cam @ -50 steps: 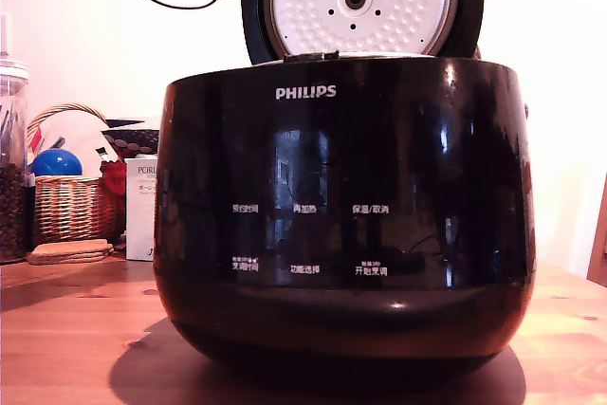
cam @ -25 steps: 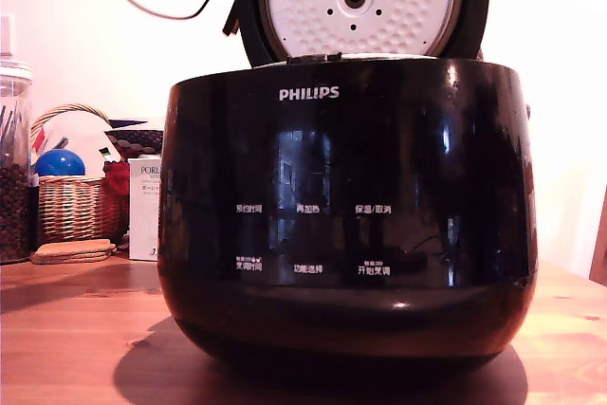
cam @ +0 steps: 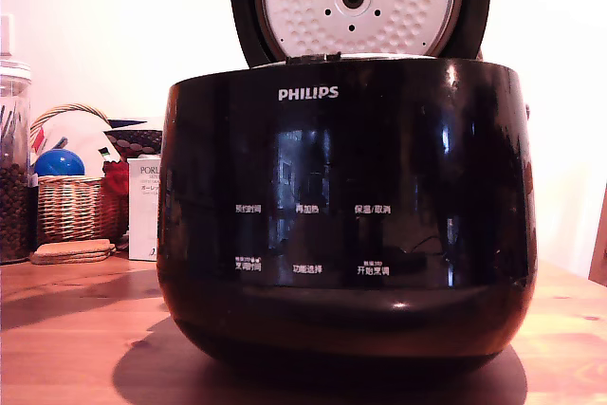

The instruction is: Close the rice cooker by pressing the lid down with medium force

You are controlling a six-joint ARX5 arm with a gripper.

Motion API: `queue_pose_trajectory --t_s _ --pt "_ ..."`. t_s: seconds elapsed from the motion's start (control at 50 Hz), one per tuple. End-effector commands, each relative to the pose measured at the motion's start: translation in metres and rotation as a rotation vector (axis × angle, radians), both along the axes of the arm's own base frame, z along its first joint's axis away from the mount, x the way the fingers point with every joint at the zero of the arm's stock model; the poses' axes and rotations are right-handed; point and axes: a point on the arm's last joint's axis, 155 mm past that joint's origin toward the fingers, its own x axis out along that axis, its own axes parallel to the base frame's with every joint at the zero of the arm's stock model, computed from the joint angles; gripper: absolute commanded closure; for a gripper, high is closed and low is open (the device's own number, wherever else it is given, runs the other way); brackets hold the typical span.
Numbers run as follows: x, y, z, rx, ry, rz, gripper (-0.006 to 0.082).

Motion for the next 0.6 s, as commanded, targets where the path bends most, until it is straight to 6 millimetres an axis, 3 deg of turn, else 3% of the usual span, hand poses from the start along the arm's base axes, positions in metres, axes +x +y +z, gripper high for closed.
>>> queue_pose_trajectory --t_s 0.0,0.28,0.58 --pt "-0.023 -0.003 0.027 -0.025 -0.049 -0.038 0.0791" --pt "-0.036 -0.007 0.035 -0.028 -0.060 -0.051 0.0791" --pt "-0.040 0.003 0.039 -0.005 -0.076 -0.019 0.0791"
